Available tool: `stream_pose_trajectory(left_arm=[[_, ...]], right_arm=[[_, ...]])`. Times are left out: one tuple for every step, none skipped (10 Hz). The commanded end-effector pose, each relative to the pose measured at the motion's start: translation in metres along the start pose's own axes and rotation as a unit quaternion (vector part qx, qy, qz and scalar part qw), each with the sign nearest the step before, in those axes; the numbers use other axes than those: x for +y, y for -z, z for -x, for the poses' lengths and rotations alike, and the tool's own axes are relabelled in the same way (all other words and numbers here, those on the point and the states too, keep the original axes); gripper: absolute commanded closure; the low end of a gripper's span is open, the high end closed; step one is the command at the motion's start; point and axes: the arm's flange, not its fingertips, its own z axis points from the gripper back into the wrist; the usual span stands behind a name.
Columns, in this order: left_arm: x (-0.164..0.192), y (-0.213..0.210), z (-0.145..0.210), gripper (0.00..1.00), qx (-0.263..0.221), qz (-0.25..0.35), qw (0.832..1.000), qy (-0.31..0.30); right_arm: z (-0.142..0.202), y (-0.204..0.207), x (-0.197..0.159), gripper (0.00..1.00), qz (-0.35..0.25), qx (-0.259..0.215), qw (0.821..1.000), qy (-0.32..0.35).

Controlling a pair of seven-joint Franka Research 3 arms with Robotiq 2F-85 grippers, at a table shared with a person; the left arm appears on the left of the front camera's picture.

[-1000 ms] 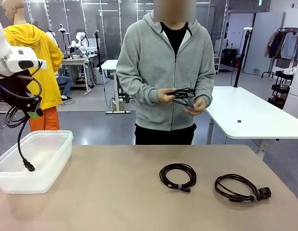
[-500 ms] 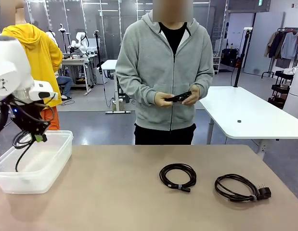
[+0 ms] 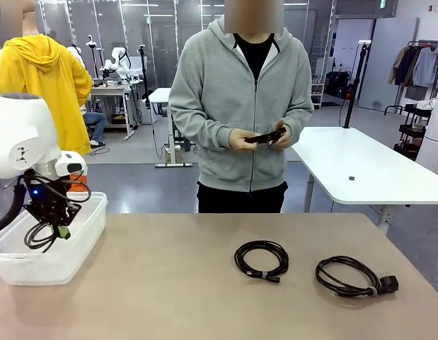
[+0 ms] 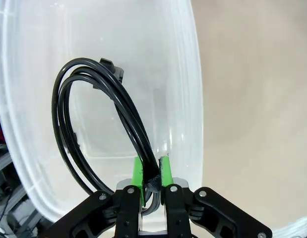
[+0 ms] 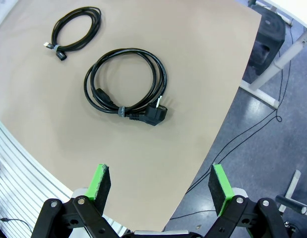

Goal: Organize and store the cables.
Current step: Place the Power Cable into the Organizing box.

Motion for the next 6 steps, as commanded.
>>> stream_pose_trajectory(left_arm=[[0.0037,0.0155,-0.0054,0.84,-0.018,0.026,0.999,-0.018],[0.0049,0.0206,-0.0042,0.77,-0.013,0.026,0.999,-0.024],[0.0054,0.0225,-0.0006,0.65,-0.006,0.022,0.999,-0.027],[0.0058,0.0238,0.0003,0.48,-0.006,0.021,0.999,-0.029],[0.007,0.0228,0.0001,0.34,-0.007,0.02,0.999,-0.028],[0.0071,0.0178,-0.0012,0.17,-0.011,0.012,1.0,-0.024]], right_arm=[[-0.0007,-0.0013,0.0012,0.0,-0.002,0.003,1.0,0.003],[-0.0007,-0.0013,0.0012,0.0,-0.002,0.003,1.0,0.003],[-0.0007,-0.0013,0.0012,0.0,-0.002,0.003,1.0,0.003],[-0.0007,-0.0013,0.0012,0.0,-0.002,0.003,1.0,0.003],[-0.0007,-0.0013,0.0012,0.0,-0.002,0.003,1.0,0.003],[-0.0007,-0.0013,0.0012,0.0,-0.002,0.003,1.0,0.003]])
